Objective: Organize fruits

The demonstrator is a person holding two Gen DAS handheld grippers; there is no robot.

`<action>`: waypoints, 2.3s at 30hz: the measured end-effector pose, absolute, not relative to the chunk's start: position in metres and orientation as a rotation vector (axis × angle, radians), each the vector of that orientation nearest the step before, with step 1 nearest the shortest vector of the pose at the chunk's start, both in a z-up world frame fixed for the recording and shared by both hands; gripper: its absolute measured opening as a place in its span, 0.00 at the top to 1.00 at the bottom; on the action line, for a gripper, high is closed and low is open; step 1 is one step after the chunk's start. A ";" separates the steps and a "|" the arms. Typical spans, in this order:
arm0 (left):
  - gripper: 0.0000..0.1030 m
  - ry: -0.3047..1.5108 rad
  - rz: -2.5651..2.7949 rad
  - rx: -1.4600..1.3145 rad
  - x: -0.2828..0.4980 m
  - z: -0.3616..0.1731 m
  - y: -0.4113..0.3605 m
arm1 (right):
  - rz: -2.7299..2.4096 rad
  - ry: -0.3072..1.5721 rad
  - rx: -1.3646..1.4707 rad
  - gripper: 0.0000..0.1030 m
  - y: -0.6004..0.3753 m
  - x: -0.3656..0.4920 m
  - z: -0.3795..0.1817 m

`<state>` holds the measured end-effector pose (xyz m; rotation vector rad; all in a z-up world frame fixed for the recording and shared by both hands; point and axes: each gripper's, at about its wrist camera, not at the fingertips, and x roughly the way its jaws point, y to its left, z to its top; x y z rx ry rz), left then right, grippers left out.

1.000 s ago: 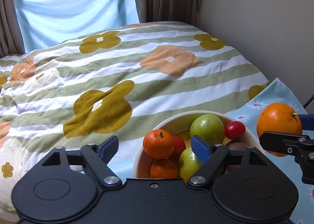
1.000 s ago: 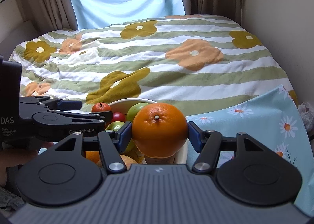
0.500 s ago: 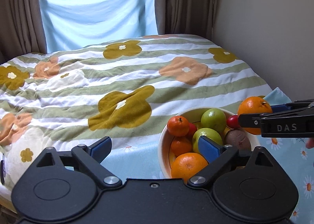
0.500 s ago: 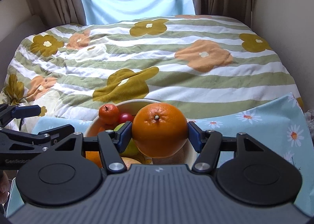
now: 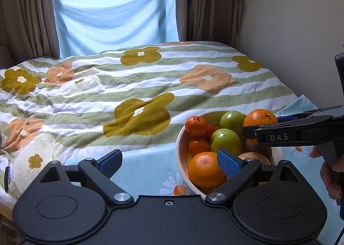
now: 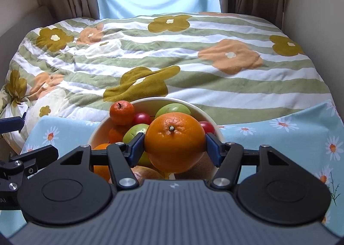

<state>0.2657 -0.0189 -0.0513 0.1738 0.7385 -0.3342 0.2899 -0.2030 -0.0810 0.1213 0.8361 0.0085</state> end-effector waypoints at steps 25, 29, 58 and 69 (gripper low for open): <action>0.06 0.643 -0.255 0.166 0.175 0.007 -0.037 | 0.050 0.666 0.088 0.00 -0.217 0.195 0.000; 0.06 0.628 -0.248 0.114 0.147 0.021 -0.040 | 0.060 0.656 0.083 0.00 -0.225 0.160 0.019; 0.00 0.573 -0.163 0.068 0.017 0.024 -0.033 | -0.091 0.668 0.034 0.00 -0.244 -0.009 0.027; 0.00 0.568 -0.169 0.096 0.011 0.022 -0.040 | -0.103 0.673 0.038 0.00 -0.247 -0.013 0.025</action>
